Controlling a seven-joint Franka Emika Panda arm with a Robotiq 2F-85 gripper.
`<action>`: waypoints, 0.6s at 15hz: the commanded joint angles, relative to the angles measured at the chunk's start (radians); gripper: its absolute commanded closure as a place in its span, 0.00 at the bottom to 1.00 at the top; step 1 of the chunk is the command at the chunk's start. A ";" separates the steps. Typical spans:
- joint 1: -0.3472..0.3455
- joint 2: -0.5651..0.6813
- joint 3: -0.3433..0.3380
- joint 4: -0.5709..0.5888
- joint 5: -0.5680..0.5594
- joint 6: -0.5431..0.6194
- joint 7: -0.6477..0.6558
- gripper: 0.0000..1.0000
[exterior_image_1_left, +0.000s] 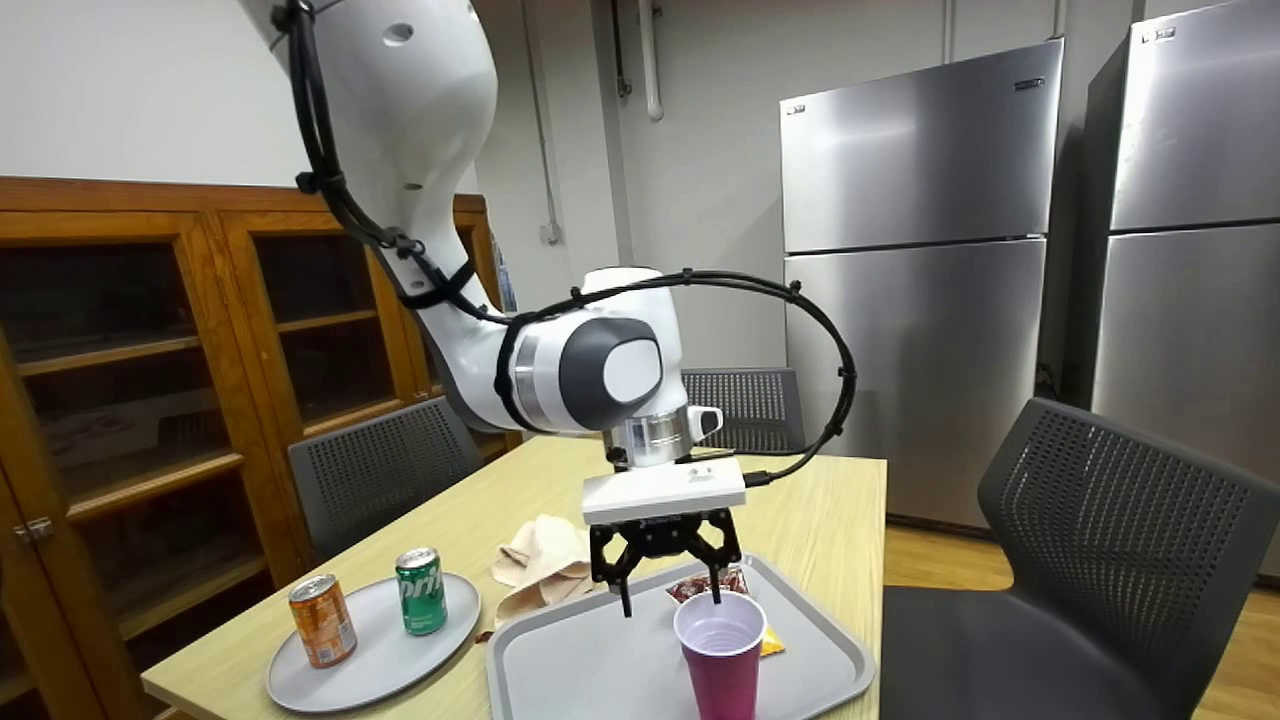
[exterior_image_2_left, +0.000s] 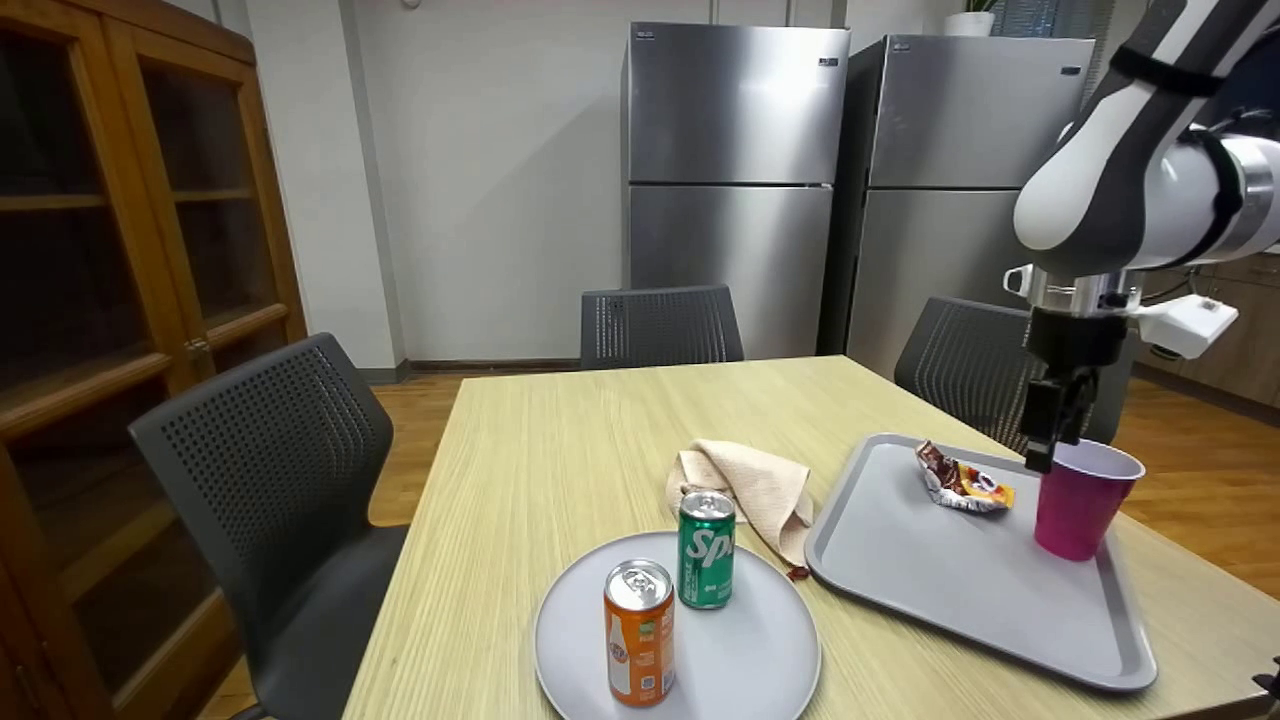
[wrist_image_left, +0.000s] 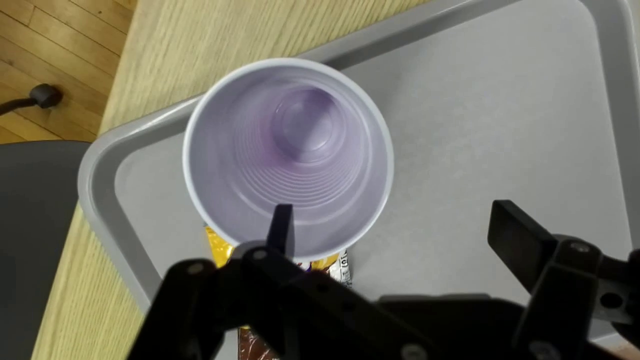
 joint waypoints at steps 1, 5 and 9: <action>-0.024 0.036 0.015 0.027 0.002 0.014 -0.027 0.00; -0.027 0.055 0.015 0.032 -0.007 0.019 -0.024 0.00; -0.032 0.057 0.013 0.025 -0.014 0.022 -0.026 0.00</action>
